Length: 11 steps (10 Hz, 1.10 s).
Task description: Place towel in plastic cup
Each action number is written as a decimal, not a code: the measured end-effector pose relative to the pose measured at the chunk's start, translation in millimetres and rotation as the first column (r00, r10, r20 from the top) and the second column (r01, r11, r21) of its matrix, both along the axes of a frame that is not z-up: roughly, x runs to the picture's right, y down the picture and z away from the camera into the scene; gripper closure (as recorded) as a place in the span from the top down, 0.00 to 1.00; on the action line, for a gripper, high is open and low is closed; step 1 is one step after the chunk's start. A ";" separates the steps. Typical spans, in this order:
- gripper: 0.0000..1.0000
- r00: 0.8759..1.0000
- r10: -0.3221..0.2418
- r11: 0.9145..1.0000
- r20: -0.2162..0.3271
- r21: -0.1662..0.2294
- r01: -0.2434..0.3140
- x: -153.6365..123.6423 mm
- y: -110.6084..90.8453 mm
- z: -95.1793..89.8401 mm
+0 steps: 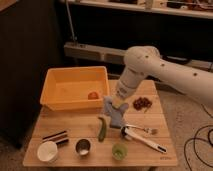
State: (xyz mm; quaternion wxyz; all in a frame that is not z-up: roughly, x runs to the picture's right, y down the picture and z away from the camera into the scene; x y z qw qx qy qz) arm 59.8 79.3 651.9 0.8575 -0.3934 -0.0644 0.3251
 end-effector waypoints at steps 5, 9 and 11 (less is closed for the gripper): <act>0.10 0.995 0.064 0.996 0.080 -0.067 -0.058 30.6 94.0 -18.7; 0.10 0.991 0.033 0.982 0.133 -0.189 -0.007 47.8 148.2 -6.4; 0.10 0.988 0.019 0.974 0.156 -0.225 0.017 44.7 160.0 -2.3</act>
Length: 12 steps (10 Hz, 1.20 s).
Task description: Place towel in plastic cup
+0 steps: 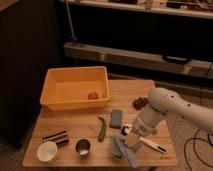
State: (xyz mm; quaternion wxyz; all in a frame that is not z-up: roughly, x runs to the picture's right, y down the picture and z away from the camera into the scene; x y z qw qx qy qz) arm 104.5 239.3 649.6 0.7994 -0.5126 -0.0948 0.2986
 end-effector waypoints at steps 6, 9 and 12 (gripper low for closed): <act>0.10 0.991 -0.130 0.991 0.046 -0.035 0.131 -33.0 13.2 9.6; 0.10 0.985 -0.165 0.986 0.049 0.048 0.162 -39.7 13.2 8.0; 0.10 0.978 -0.199 0.975 0.060 0.116 0.191 -38.8 19.6 7.8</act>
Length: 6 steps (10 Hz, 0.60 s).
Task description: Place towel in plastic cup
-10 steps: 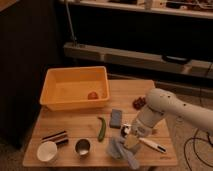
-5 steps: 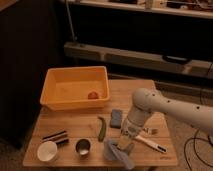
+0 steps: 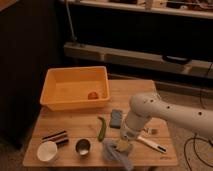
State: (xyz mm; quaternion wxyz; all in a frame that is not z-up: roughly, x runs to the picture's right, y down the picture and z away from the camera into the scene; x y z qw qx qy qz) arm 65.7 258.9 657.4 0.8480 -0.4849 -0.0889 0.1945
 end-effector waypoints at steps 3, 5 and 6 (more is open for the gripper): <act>0.10 1.000 0.005 1.000 0.000 0.006 -0.005 8.4 4.8 4.7; 0.22 0.999 0.035 0.999 0.012 -0.004 -0.035 14.6 3.6 9.3; 0.31 0.999 0.047 0.999 0.016 -0.006 -0.047 17.5 2.5 10.4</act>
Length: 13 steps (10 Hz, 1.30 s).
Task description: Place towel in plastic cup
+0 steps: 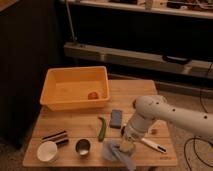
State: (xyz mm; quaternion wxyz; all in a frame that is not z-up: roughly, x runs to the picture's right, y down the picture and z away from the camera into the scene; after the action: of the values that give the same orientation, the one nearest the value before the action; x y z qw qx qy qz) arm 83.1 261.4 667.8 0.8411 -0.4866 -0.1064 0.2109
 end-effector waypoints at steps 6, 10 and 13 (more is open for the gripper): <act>0.80 1.000 0.011 1.000 0.029 -0.006 -0.011 -1.4 -0.1 3.0; 0.80 1.000 -0.002 1.000 0.010 0.012 0.002 -3.0 -2.3 -1.1; 0.80 0.999 0.027 0.998 -0.040 0.053 -0.025 9.6 -14.5 -11.5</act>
State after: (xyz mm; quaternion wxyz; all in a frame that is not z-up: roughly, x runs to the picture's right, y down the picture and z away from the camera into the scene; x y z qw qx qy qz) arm 92.8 246.9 656.3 0.8527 -0.4587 -0.1011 0.2286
